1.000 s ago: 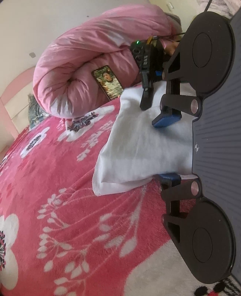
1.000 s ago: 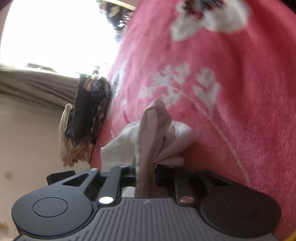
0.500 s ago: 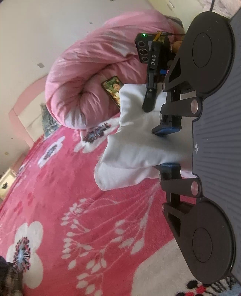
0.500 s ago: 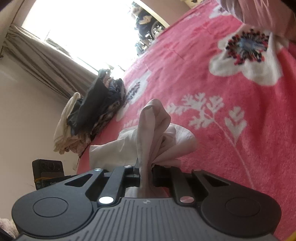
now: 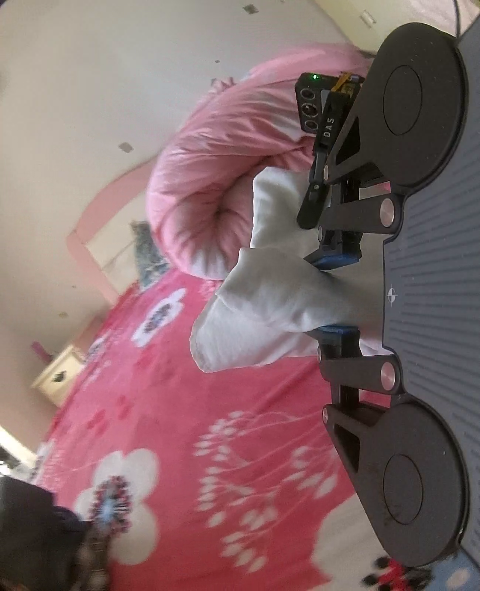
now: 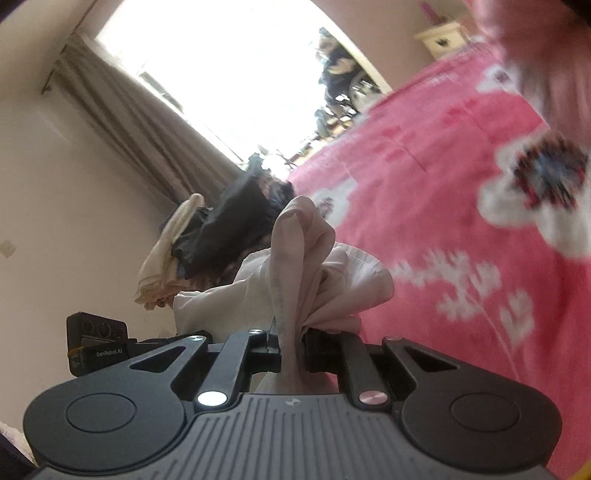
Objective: Fold clothes
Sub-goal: 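Grasp the folded white shirt bundle with both grippers and lift it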
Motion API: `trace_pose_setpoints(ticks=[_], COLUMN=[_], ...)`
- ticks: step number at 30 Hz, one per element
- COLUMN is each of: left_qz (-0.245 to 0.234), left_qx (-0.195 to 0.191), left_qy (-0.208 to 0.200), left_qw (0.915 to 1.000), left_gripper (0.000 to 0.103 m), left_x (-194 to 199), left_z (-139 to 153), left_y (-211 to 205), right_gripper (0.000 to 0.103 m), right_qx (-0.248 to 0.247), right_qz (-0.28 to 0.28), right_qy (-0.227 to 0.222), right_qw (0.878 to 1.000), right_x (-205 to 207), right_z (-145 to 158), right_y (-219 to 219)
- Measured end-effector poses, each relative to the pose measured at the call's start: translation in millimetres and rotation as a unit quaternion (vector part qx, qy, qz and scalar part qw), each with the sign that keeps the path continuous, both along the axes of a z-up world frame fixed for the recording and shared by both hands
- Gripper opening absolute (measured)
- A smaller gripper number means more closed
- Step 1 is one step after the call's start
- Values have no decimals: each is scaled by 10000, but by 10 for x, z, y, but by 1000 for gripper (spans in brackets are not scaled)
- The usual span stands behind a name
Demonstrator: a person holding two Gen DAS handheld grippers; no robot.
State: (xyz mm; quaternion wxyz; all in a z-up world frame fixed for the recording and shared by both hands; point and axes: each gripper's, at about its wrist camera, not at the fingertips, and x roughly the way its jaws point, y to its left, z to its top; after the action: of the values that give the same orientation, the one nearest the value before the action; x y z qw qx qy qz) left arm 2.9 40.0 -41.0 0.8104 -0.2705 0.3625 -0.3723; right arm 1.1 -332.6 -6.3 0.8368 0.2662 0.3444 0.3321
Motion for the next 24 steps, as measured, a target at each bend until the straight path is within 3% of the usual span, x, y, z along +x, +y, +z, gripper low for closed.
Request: trace_pose_setpoints(ticks=[5, 11, 18, 24], left_qz=[612, 1311, 2151, 2953], left_qx=[-211, -294, 3, 106], left_qy=[-380, -900, -1502, -1297], left_qw=[9972, 9868, 9650, 9465], left_gripper=[28, 28, 28, 28], left_x=[96, 329, 836, 1441], left_z=[278, 684, 1146, 1242], left_y=[275, 754, 1325, 1901], right_gripper=[11, 11, 11, 11], right_qx=[17, 75, 219, 209], right_qz=[332, 702, 1014, 1274], right_qy=[-498, -947, -1147, -1078], right_qw=[9982, 9930, 9880, 9857], right_x=[338, 888, 1809, 2609], right_z=[343, 717, 1034, 1170], right_y=[308, 940, 1862, 2672])
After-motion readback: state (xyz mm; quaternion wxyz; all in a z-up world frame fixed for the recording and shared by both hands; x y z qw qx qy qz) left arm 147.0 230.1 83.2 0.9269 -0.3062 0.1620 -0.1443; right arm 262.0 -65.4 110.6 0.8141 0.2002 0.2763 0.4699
